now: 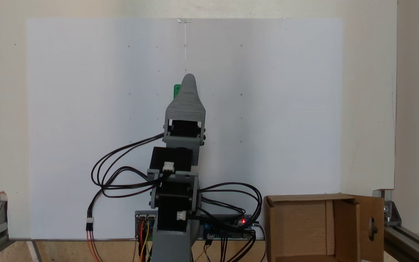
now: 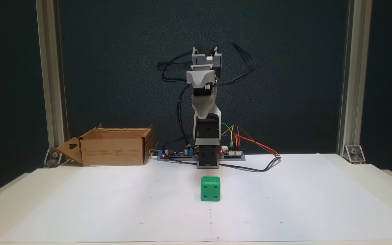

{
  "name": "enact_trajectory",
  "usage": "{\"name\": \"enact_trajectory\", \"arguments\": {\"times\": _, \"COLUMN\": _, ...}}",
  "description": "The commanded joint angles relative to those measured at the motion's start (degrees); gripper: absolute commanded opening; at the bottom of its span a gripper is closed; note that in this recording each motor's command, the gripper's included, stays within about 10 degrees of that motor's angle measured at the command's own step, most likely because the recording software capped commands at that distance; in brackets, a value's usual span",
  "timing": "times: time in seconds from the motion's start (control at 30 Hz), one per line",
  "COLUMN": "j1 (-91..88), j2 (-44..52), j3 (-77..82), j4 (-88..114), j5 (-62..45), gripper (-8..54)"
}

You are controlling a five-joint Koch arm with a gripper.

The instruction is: Grasp a green dice and put it in the bin.

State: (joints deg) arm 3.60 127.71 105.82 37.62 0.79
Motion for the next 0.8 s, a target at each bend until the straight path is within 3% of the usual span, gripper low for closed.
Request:
{"name": "enact_trajectory", "arguments": {"times": 0.0, "j1": -0.3, "j2": -3.0, "j3": -6.4, "j4": 9.1, "j5": 0.4, "gripper": 43.1}}
{"name": "enact_trajectory", "arguments": {"times": 0.23, "j1": -0.8, "j2": -15.7, "j3": -13.2, "j4": 33.6, "j5": 0.5, "gripper": 43.1}}
{"name": "enact_trajectory", "arguments": {"times": 0.47, "j1": -1.6, "j2": -25.6, "j3": -22.0, "j4": 34.2, "j5": 1.3, "gripper": 43.2}}
{"name": "enact_trajectory", "arguments": {"times": 0.77, "j1": -4.7, "j2": -31.1, "j3": -29.6, "j4": 34.1, "j5": 2.8, "gripper": 43.9}}
